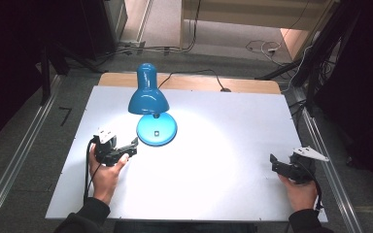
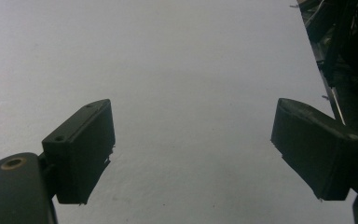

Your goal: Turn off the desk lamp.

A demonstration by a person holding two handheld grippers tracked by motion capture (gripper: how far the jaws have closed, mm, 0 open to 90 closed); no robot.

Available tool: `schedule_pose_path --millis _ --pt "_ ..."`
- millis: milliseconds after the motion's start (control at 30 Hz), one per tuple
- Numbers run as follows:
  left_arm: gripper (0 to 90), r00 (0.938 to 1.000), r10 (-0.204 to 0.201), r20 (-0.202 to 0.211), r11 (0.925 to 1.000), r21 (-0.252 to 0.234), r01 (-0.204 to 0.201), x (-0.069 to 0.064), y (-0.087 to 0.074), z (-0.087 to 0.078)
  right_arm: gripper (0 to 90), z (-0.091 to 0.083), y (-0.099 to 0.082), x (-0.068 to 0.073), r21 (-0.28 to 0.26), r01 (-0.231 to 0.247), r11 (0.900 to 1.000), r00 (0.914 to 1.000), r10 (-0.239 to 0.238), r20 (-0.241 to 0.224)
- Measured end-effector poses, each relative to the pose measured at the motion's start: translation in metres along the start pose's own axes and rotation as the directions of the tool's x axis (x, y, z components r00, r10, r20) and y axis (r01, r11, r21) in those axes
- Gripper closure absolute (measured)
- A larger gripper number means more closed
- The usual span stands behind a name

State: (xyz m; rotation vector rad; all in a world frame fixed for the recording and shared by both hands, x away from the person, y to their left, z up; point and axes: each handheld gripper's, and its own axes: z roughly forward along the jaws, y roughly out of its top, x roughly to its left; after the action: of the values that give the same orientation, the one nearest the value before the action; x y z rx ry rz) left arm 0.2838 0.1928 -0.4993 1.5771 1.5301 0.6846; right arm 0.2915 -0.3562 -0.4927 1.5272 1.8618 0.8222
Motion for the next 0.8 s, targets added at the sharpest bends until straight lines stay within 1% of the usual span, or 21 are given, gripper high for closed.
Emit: schedule_pose_path --millis 133,167,333,800 --pt "17.4 0.9999 0.015 -0.004 0.9999 -0.005 -0.015 -0.003 0.003 0.0 12.1 0.0 0.0 0.0 0.0 -0.001 1.0 1.0 0.001 0.0" --pt "17.4 0.9998 0.018 0.001 0.9998 -0.005 -0.018 -0.004 0.004 0.001 12.1 0.0 0.0 0.0 0.0 -0.001 1.0 1.0 0.001 0.0" --pt "17.4 0.9997 0.021 0.008 0.9998 0.002 -0.021 -0.006 0.006 0.004 12.1 0.0 0.0 0.0 0.0 -0.003 1.0 1.0 0.003 0.0" --pt "18.7 0.9997 0.023 0.012 0.9997 0.005 -0.023 -0.011 0.01 0.01 12.1 0.0 0.0 0.0 0.001 -0.006 1.0 1.0 0.006 0.0"
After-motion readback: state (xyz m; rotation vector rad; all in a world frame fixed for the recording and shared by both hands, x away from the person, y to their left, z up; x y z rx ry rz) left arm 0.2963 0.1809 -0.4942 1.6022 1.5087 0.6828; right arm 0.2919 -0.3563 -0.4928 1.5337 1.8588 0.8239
